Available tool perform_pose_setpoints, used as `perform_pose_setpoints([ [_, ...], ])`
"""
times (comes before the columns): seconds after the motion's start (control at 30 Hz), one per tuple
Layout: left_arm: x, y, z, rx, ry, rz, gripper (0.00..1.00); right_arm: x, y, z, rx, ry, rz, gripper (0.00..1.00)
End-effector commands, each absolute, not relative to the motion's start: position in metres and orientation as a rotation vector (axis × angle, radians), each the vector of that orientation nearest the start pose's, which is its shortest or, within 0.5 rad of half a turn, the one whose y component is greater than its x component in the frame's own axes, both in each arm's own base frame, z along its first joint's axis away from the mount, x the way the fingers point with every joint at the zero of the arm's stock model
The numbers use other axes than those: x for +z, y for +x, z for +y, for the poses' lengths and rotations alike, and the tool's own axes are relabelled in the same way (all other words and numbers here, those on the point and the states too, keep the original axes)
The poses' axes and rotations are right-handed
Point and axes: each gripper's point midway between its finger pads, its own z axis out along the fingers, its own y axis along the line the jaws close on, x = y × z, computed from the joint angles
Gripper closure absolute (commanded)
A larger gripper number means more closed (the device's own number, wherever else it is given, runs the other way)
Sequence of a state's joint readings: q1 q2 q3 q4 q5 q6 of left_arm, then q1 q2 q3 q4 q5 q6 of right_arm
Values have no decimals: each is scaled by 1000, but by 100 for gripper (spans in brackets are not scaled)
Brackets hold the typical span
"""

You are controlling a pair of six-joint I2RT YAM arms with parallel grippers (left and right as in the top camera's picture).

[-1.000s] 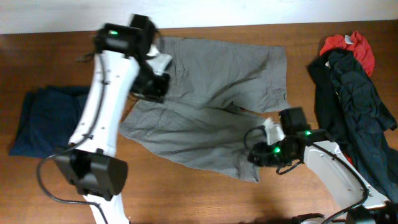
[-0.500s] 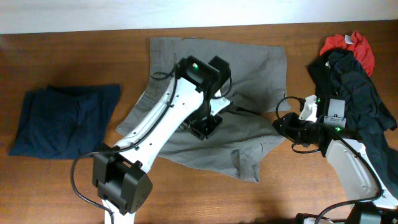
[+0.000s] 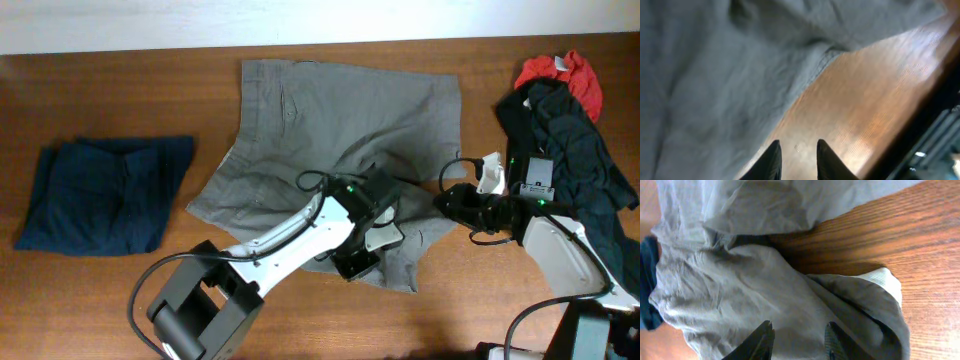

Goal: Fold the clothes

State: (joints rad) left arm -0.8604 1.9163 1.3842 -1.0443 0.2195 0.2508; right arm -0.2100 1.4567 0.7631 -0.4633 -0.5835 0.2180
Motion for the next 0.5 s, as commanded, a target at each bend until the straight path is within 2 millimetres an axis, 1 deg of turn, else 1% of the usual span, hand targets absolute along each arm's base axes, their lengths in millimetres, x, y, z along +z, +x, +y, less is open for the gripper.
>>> perform_pose_setpoints([
  [0.0, 47, 210, -283, -242, 1750, 2603, 74, 73, 325, 31, 804, 292, 2566, 62],
  [0.03, 45, 213, -283, -220, 1743, 2592, 74, 74, 327, 31, 805, 302, 2558, 64],
  [0.07, 44, 217, -283, -205, 1735, 2581, 76, 75, 328, 30, 809, 317, 2554, 74],
  [0.13, 43, 228, -282, -145, 1708, 2560, 82, 75, 329, 31, 826, 365, 2552, 87],
  [0.17, 43, 233, -280, -111, 1690, 2558, 88, 76, 328, 33, 847, 377, 2550, 87],
  [0.2, 43, 242, -275, -46, 1665, 2553, 92, 78, 327, 36, 880, 387, 2546, 87],
  [0.27, 41, 261, -261, 106, 1620, 2537, 96, 81, 327, 41, 929, 389, 2536, 87],
  [0.3, 40, 267, -256, 143, 1600, 2532, 99, 82, 327, 43, 942, 407, 2537, 87],
  [0.33, 38, 269, -254, 135, 1597, 2540, 100, 82, 327, 45, 953, 427, 2538, 86],
  [0.37, 36, 267, -254, 102, 1597, 2557, 100, 82, 327, 47, 959, 429, 2539, 87],
  [0.43, 30, 258, -255, 5, 1609, 2595, 100, 83, 328, 53, 969, 426, 2539, 87],
  [0.47, 27, 251, -255, -41, 1643, 2603, 100, 84, 328, 56, 977, 425, 2541, 87],
])
